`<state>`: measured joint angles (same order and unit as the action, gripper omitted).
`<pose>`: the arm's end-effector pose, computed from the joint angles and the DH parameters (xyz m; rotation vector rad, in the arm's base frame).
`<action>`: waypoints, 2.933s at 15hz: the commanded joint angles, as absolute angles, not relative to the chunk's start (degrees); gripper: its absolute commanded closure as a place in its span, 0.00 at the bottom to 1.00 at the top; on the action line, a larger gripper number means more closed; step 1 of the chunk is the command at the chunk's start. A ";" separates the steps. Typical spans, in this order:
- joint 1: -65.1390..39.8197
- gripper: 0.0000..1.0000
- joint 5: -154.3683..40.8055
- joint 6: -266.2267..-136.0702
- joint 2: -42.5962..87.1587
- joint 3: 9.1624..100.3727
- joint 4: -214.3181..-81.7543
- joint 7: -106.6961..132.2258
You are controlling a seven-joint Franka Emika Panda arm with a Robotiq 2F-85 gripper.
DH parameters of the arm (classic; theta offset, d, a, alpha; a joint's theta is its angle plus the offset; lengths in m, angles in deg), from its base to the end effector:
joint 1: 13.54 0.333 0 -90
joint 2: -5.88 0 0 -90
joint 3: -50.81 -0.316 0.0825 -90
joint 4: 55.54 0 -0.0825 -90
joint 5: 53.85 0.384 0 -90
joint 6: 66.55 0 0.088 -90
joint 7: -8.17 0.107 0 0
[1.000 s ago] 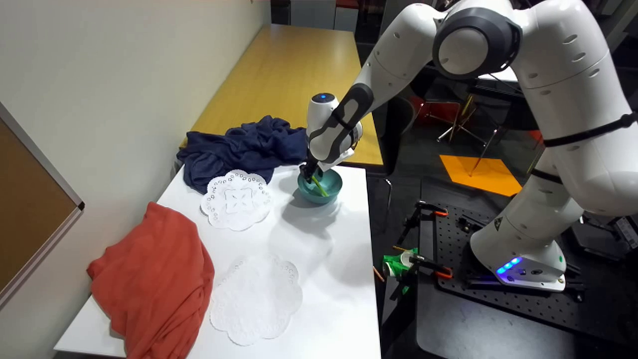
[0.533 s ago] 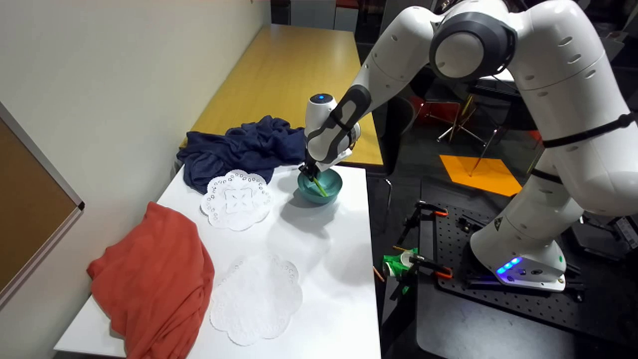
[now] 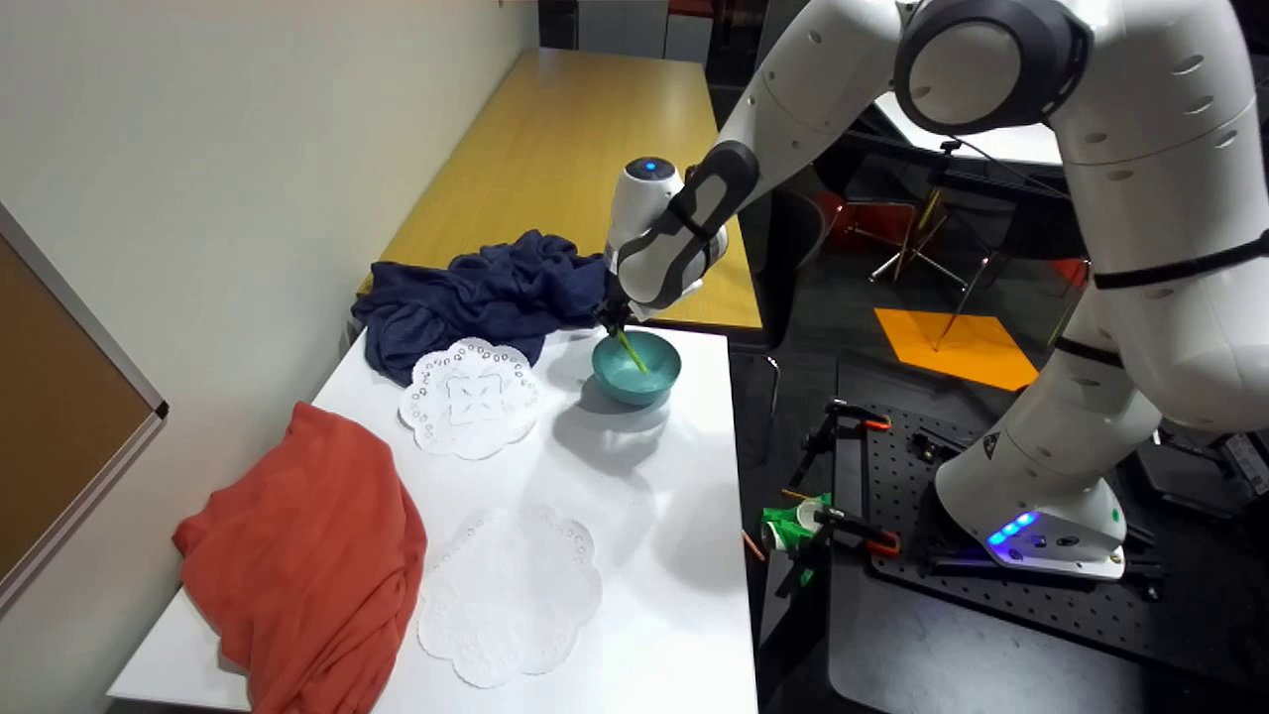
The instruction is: Put the pen on the table
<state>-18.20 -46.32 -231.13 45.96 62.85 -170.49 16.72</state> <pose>0.5834 -0.1812 0.1268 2.9369 -0.7558 0.2752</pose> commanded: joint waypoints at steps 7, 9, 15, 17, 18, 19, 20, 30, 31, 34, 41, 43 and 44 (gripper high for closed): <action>-13.03 0.96 -54.50 -223.36 28.54 60.56 -180.29 15.12; -13.49 0.96 -54.25 -220.96 29.13 57.99 -178.75 13.95; -13.14 0.96 -55.19 -221.43 35.03 54.53 -174.18 11.11; -13.06 0.96 -55.82 -221.67 38.40 54.41 -171.69 10.88; -13.33 0.96 -55.82 -221.63 40.28 53.96 -170.27 10.30; -13.40 0.96 -55.83 -221.56 41.93 53.65 -169.05 9.74; -13.13 0.96 -56.08 -221.27 43.94 53.62 -167.45 9.59; -10.38 0.46 -57.70 -220.42 51.73 54.27 -160.32 9.69; -9.75 0.37 -58.09 -220.99 50.88 54.77 -161.00 10.11; -8.41 0.15 -59.47 -221.64 46.92 55.82 -164.19 10.62; -8.52 0.00 -61.32 -221.12 37.58 55.73 -170.96 9.41; -9.05 0.00 -61.39 -221.15 35.91 55.25 -172.46 8.93; -9.17 0.00 -60.70 -221.92 39.64 54.94 -168.82 9.71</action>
